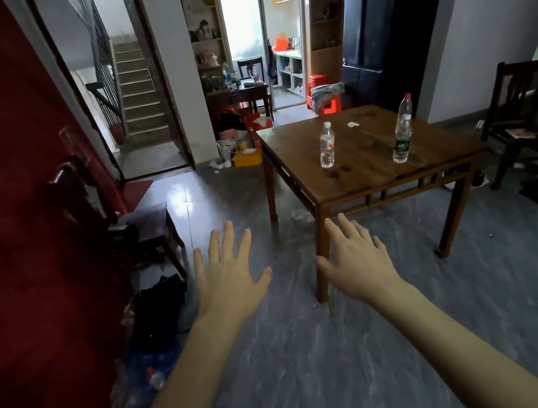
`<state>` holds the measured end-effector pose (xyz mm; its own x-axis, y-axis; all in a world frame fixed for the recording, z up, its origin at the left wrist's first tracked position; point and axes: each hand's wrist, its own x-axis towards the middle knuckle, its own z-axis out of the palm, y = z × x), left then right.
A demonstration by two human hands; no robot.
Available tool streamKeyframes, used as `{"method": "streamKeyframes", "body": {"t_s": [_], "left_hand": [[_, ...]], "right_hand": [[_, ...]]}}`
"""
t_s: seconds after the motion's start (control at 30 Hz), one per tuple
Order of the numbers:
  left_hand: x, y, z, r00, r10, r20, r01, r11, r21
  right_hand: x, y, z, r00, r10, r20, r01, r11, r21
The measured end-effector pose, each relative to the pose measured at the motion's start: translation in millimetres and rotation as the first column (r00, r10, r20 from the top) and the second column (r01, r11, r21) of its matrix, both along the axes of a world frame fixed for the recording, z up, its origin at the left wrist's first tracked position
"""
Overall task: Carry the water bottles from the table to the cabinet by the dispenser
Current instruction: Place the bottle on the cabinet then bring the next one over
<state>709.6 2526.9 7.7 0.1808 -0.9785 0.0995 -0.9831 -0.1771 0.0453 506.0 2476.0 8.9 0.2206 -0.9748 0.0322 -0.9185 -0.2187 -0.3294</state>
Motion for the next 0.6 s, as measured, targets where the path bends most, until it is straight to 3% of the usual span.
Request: {"method": "streamKeyframes", "body": {"t_s": [0.33,0.6], "left_hand": [[13,-195,15,0.998,-0.059,-0.008,0.059,0.998,0.015],[45,-301,2,0.998,-0.018,-0.066,0.021,0.999,0.047]], "right_hand": [[23,-193,1,0.998,0.068,0.009,-0.068,0.998,0.001],[50,-302,-6,0.993,0.115,0.001,-0.115,0.992,0.044]]}}
